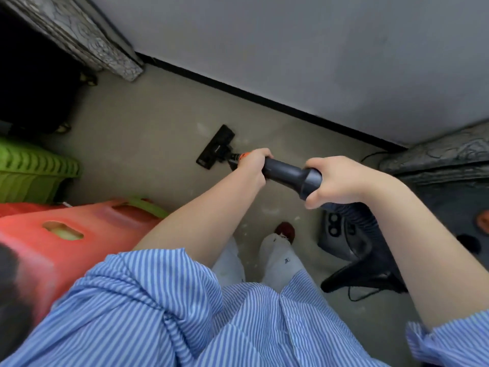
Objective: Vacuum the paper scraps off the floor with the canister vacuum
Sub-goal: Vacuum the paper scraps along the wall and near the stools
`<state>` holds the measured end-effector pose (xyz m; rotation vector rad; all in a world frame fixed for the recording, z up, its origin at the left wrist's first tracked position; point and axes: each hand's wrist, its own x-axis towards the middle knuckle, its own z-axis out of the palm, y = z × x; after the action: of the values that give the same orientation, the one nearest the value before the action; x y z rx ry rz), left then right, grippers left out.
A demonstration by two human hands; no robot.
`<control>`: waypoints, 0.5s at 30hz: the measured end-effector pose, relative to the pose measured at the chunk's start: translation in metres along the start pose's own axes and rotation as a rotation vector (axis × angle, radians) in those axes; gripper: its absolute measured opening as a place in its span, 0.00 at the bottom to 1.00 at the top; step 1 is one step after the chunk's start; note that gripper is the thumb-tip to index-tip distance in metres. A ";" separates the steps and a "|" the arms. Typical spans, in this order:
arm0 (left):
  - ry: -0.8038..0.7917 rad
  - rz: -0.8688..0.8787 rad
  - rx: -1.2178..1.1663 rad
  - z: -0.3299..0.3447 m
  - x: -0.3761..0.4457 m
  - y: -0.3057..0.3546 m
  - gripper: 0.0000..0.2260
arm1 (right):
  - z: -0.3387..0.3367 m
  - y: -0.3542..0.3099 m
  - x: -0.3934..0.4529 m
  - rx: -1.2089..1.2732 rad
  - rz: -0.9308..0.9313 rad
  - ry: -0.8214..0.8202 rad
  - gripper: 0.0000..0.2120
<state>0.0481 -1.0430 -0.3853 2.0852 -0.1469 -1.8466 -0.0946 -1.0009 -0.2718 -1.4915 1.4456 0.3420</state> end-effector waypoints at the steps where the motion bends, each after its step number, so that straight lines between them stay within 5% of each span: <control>1: -0.032 -0.003 0.030 0.016 -0.013 -0.004 0.10 | -0.002 0.012 -0.017 0.038 0.025 0.028 0.17; 9: -0.177 0.065 0.350 0.091 -0.064 -0.029 0.10 | 0.023 0.067 -0.080 0.281 0.186 0.196 0.20; 15: -0.212 0.004 0.538 0.064 -0.061 -0.090 0.11 | 0.104 0.064 -0.099 0.396 0.251 0.126 0.23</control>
<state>-0.0372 -0.9521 -0.3628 2.1920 -0.7775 -2.2042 -0.1315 -0.8480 -0.2727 -1.0311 1.6929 0.1031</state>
